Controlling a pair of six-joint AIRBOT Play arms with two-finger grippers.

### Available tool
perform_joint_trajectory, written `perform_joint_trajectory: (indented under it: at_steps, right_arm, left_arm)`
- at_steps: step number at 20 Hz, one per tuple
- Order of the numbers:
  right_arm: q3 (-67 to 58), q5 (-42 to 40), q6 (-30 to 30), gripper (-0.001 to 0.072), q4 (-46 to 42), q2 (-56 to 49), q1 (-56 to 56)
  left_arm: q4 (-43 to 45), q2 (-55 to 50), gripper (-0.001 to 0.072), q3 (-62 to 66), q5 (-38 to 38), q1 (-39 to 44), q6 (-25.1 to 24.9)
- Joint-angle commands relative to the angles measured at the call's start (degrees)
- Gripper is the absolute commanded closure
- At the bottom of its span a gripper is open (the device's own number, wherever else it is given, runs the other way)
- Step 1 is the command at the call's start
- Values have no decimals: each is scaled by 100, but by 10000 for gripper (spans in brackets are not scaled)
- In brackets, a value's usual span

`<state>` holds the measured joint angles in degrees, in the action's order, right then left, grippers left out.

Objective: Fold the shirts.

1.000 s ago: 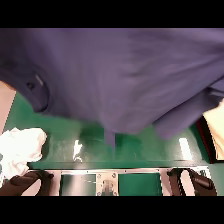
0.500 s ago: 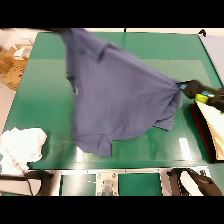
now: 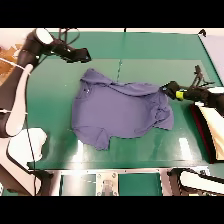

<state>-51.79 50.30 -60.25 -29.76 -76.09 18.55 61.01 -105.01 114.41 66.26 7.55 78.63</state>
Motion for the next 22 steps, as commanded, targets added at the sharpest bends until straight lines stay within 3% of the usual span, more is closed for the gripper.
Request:
perform_joint_trajectory:
  at_steps: [1,2,4,7,13,14,16,18,22]
  right_arm:
    - [-304,1384,-199,440,-179,122,688]
    - [-260,1635,-293,442,-343,273,872]
    - [-63,1961,-514,450,-846,660,1163]
    - [487,2083,-791,450,-1585,1399,1609]
    - [1604,1674,-1281,433,-1812,2367,2533]
    - [1700,1617,-1316,386,-1808,2367,2564]
    - [1849,1545,-1327,348,-1808,2367,2557]
    - [1954,1449,-1327,348,-1810,2367,2557]
    - [2041,1311,-1329,348,-1812,2363,2559]
  left_arm:
    - [2,186,477,289,1589,-516,125]
    - [-4,267,679,280,1934,-651,-33]
    - [2,426,687,247,2516,-850,-68]
    - [70,1023,687,-632,2588,-1019,-101]
    - [188,2942,686,-4590,1683,-1825,-697]
    - [199,3058,677,-5066,1506,-2000,-717]
    - [146,3088,42,-5864,1047,-2194,-658]
    - [-116,3080,69,-6463,496,-2146,-774]
    - [-1298,2874,70,-7248,-52,-1827,-1587]
